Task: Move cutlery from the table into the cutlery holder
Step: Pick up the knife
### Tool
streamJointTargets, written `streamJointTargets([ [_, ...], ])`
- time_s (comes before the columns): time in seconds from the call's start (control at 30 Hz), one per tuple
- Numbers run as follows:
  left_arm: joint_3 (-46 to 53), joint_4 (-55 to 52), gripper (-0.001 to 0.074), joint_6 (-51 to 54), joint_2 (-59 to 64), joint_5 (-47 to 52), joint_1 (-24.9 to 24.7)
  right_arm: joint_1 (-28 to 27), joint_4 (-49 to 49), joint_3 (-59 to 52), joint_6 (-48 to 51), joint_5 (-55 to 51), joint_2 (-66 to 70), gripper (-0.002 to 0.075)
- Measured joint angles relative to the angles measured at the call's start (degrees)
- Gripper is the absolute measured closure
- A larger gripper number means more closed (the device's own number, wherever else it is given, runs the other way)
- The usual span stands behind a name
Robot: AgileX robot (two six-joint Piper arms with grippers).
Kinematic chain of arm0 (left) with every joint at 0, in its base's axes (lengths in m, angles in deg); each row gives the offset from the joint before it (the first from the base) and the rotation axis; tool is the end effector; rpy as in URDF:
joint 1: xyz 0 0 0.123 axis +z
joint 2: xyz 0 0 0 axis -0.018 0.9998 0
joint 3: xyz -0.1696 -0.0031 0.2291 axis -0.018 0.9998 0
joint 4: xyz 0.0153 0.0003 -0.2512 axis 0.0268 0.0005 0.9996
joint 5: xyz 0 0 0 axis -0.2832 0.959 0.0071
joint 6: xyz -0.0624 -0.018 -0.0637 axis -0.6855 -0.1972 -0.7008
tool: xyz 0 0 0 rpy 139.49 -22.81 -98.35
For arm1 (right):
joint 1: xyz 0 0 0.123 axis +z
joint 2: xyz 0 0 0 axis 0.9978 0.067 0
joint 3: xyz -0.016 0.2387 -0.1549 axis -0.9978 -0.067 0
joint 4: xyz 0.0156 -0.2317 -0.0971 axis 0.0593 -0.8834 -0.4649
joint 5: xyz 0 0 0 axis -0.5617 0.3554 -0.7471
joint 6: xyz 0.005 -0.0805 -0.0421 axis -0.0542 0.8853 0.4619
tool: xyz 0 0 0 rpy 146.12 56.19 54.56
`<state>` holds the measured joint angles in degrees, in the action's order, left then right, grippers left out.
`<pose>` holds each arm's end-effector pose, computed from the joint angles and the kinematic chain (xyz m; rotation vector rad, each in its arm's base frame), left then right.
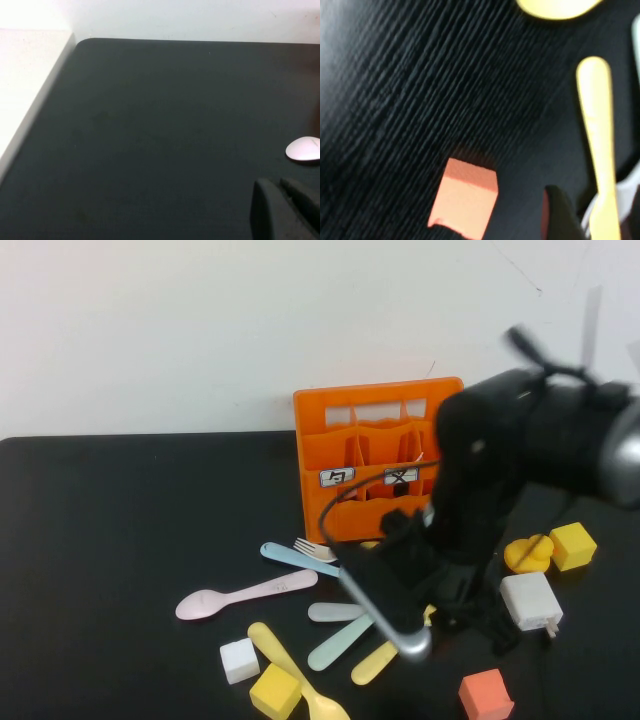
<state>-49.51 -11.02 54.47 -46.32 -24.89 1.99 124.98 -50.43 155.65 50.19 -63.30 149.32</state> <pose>0.0535 0.0005 0.1760 -0.1294 1.8247 -0.0622 0.2877 0.2444 0.2174 -2.6395 1.4330 0.0945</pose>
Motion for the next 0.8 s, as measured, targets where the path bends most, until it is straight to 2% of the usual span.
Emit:
streamJointTargets([
  [0.4,0.0,0.09,0.0736,0.0,0.0,0.0,0.0,1.55,-3.49,5.47,0.26,1.11,10.81,0.0396],
  [0.8,0.0,0.13,0.0736,0.0,0.0,0.0,0.0,1.55,-5.57,6.43,-5.36,5.85,15.98,0.0396],
])
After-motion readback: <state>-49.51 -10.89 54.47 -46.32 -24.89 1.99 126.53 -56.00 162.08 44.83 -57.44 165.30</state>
